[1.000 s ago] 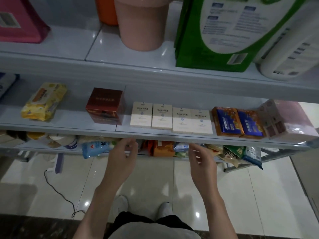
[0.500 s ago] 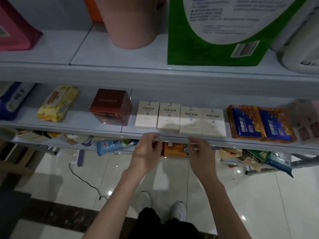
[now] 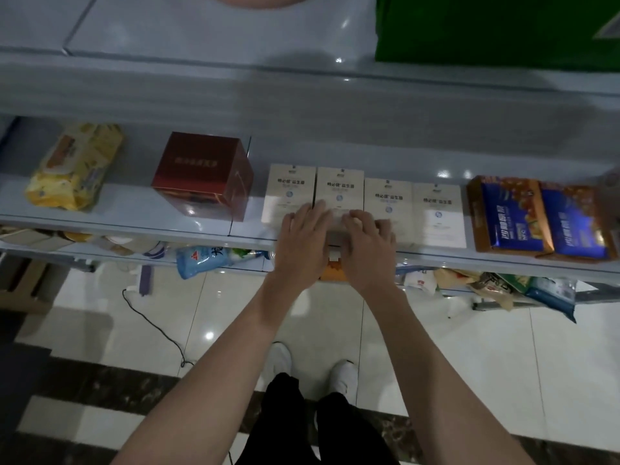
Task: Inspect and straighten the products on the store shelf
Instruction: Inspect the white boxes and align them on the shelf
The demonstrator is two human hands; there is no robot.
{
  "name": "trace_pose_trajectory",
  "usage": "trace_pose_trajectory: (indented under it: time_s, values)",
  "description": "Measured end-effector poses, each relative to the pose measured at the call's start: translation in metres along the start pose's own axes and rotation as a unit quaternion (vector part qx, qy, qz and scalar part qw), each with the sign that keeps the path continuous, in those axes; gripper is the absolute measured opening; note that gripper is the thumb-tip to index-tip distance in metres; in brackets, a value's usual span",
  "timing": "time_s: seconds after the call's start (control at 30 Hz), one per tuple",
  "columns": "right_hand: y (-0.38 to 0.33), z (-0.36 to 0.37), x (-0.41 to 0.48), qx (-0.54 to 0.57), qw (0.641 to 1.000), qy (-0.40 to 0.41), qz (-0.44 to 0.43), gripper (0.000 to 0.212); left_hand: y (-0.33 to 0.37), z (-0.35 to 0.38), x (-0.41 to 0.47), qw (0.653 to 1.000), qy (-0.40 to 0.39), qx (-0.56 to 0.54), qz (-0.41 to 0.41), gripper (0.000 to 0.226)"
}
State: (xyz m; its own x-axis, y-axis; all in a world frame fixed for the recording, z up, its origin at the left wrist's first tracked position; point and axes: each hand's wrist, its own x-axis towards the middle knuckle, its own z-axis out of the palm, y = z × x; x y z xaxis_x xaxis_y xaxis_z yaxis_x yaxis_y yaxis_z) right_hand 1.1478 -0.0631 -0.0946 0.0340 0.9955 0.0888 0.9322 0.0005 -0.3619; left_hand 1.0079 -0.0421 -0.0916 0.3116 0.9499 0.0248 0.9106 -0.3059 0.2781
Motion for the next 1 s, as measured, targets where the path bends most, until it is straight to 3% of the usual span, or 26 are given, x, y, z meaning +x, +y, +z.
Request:
trace_pose_trajectory:
  time_s: [0.23,0.4,0.47,0.6,0.7,0.83,1.0]
  values:
    - [-0.006,0.008,-0.030,-0.009,0.997,0.075,-0.011,0.031,0.001,0.009,-0.031,0.997,0.073,0.015,0.014,0.042]
    - [-0.015,0.016,-0.053,0.128,0.985,0.109,0.029,0.012,0.018,0.009,-0.057,0.985,0.067,-0.119,-0.103,0.026]
    - [-0.017,0.017,-0.058,0.167,0.978,0.116,0.043,0.013,0.022,0.009,-0.062,0.973,0.055,-0.186,-0.125,0.022]
    - [-0.026,0.008,-0.067,0.207,0.964,0.082,0.148,0.034,0.029,0.000,-0.068,0.952,0.056,-0.230,-0.192,0.026]
    - [-0.027,-0.004,-0.069,0.267,0.928,0.015,0.258,0.047,0.032,-0.012,-0.074,0.935,0.042,-0.248,-0.251,0.037]
    - [-0.026,-0.021,-0.077,0.317,0.902,-0.011,0.293,0.029,0.033,-0.024,-0.087,0.926,0.021,-0.266,-0.266,0.024]
    - [-0.034,-0.045,-0.095,0.397,0.870,0.019,0.291,0.024,0.043,-0.050,-0.104,0.905,0.043,-0.321,-0.274,0.023]
